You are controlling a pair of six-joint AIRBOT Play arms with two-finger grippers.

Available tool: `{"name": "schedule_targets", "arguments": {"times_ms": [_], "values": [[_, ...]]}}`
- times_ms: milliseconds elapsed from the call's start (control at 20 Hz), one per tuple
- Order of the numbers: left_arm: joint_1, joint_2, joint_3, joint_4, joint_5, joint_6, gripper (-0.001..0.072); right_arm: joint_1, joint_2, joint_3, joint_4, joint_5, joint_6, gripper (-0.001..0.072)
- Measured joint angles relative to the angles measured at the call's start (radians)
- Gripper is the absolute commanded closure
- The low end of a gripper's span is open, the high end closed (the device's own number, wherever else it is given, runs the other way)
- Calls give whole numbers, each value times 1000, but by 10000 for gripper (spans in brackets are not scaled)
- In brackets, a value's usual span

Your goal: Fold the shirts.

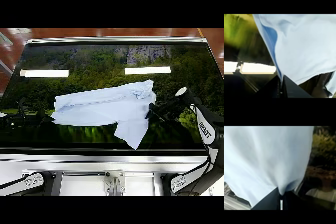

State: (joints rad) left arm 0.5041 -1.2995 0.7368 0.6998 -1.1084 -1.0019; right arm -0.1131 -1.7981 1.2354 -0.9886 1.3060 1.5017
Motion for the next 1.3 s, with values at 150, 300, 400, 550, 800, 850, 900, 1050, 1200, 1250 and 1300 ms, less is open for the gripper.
{"name": "schedule_targets", "arguments": {"times_ms": [150,300,400,550,800,850,900,1050,1200,1250,1300], "values": [[0,25,72,1,-27,0,669,7,54,40,6,-15,-35,644],[-11,110,247,0,-58,-8,668,4,198,163,25,-11,-134,643],[-17,193,423,-7,-68,-18,667,0,325,292,33,-16,-184,643],[-22,322,738,-21,-60,-50,668,-8,533,499,7,-122,-224,644],[-24,504,1124,38,-28,-183,667,-12,840,690,-138,-270,-196,644],[-24,544,1165,72,-29,-212,667,-12,895,705,-174,-273,-182,643],[-24,579,1192,105,-32,-232,668,-12,941,716,-203,-271,-171,644],[-24,659,1236,233,-81,-288,667,-12,1059,734,-295,-232,-137,644],[-24,690,1244,327,-189,-315,668,-12,1111,739,-356,-122,-114,644],[-24,694,1236,346,-227,-320,667,-12,1114,740,-369,-72,-107,644],[-24,698,1218,360,-261,-323,667,-12,1110,741,-378,-16,-105,643]]}}
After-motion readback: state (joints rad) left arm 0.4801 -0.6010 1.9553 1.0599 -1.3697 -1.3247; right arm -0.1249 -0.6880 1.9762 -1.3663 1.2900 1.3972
